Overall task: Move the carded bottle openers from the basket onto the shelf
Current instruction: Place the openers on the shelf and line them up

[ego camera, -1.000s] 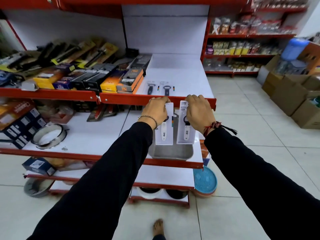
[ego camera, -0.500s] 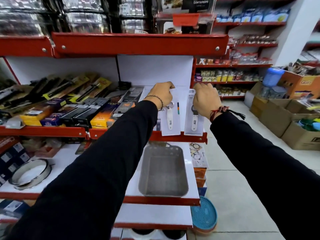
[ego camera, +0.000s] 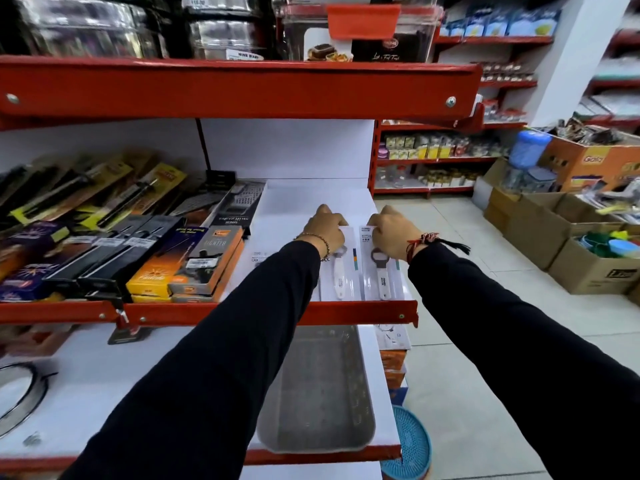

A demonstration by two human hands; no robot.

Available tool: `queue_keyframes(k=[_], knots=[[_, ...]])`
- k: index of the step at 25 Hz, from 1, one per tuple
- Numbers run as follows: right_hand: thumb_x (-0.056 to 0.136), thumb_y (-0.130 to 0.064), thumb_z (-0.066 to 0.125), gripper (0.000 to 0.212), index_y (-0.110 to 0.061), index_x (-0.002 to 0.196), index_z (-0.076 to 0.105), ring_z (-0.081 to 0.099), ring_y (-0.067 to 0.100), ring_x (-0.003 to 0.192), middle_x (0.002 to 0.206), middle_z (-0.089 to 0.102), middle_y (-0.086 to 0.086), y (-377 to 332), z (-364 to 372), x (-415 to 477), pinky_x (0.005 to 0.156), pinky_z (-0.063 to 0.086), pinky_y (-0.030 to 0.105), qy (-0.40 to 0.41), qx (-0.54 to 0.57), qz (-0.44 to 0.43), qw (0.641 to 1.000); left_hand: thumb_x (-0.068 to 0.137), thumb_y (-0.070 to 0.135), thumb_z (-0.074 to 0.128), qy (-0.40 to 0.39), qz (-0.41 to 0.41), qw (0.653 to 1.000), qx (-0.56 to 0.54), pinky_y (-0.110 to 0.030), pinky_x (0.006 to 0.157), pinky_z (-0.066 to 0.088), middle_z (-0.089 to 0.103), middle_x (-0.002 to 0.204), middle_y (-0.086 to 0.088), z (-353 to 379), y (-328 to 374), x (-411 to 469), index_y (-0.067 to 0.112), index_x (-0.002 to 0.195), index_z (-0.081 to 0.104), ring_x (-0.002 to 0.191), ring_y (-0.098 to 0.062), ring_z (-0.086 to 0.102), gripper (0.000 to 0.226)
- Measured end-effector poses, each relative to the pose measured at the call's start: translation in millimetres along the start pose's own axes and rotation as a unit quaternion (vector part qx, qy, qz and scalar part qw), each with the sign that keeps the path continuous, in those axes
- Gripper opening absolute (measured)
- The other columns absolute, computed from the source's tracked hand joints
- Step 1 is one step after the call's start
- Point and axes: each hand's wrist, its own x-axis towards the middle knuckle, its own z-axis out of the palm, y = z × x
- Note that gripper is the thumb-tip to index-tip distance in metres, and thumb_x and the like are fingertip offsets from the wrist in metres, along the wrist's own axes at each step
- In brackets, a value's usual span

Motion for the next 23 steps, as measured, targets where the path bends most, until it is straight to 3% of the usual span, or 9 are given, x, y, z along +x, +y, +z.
queue_keyframes(k=[3,7,10,12,14,17,20,23], knots=[[0.087,-0.008,0.044,0.039,-0.007,0.122,0.062,0.060,0.035,0.105,0.121,0.056,0.015,1.3,12.5,5.6,0.084,0.049,0.036,-0.009,0.009,0.014,1.000,0.082,0.011,0.073,-0.004,0.013,0.999,0.040,-0.038,0.108,0.045,0.046,0.138,-0.010,15.0,-6.1,1.8,0.012,0.135,0.058,0.127,-0.030,0.050,0.056],[0.087,-0.013,0.043,0.051,-0.018,0.137,0.043,0.058,0.028,0.074,0.105,0.066,0.012,0.7,22.6,0.4,0.059,0.043,0.032,-0.042,-0.027,0.055,0.997,0.093,0.024,0.058,-0.014,0.032,0.990,0.137,-0.039,0.118,0.028,0.055,0.141,-0.009,29.2,-15.5,0.3,0.015,0.142,0.050,0.131,-0.030,0.050,0.051],[0.088,-0.016,0.042,0.053,-0.018,0.141,0.039,0.059,0.030,0.070,0.094,0.066,0.011,2.3,27.8,-8.0,0.058,0.044,0.033,-0.047,-0.035,0.057,0.997,0.097,0.028,0.047,-0.021,0.039,0.987,0.156,-0.042,0.122,0.018,0.059,0.141,-0.007,33.3,-21.8,-5.8,0.019,0.144,0.047,0.134,-0.028,0.049,0.047],[0.091,-0.019,0.041,0.051,-0.018,0.142,0.038,0.064,0.032,0.078,0.101,0.069,0.010,1.8,25.5,-12.7,0.064,0.051,0.036,-0.035,-0.031,0.047,0.998,0.099,0.028,0.041,-0.021,0.043,0.986,0.158,-0.044,0.125,0.011,0.055,0.145,-0.006,30.0,-25.0,-13.7,0.022,0.145,0.045,0.138,-0.028,0.044,0.047],[0.093,-0.021,0.040,0.049,-0.018,0.142,0.038,0.066,0.034,0.097,0.119,0.068,0.010,-1.0,19.3,-16.5,0.076,0.056,0.042,-0.026,-0.028,0.035,0.999,0.099,0.025,0.037,-0.019,0.043,0.984,0.171,-0.046,0.125,0.007,0.052,0.148,-0.005,23.2,-26.5,-22.2,0.024,0.145,0.045,0.140,-0.027,0.042,0.047],[0.095,-0.024,0.038,0.048,-0.019,0.143,0.038,0.061,0.032,0.113,0.131,0.064,0.007,-11.5,9.6,-25.9,0.088,0.054,0.044,-0.025,-0.027,0.013,0.999,0.098,0.024,0.037,-0.015,0.034,0.981,0.190,-0.048,0.126,0.004,0.049,0.150,-0.005,8.1,-30.9,-40.8,0.024,0.146,0.043,0.142,-0.026,0.039,0.049],[0.097,-0.028,0.039,0.048,-0.020,0.145,0.038,0.056,0.029,0.124,0.137,0.060,0.004,-30.5,2.3,-34.2,0.101,0.047,0.044,-0.038,-0.028,-0.025,0.999,0.096,0.025,0.039,-0.011,0.013,0.977,0.214,-0.051,0.125,-0.006,0.046,0.152,-0.003,-10.2,-41.7,-61.1,0.025,0.148,0.040,0.147,-0.024,0.031,0.051],[0.099,-0.034,0.040,0.052,-0.023,0.148,0.034,0.039,0.026,0.141,0.149,0.049,0.003,-53.5,4.3,-38.6,0.118,0.027,0.050,-0.085,-0.044,-0.065,0.993,0.095,0.030,0.041,-0.018,-0.027,0.959,0.281,-0.061,0.117,-0.020,0.042,0.155,0.000,-24.2,-57.4,-78.6,0.029,0.148,0.039,0.154,-0.024,0.018,0.053]])
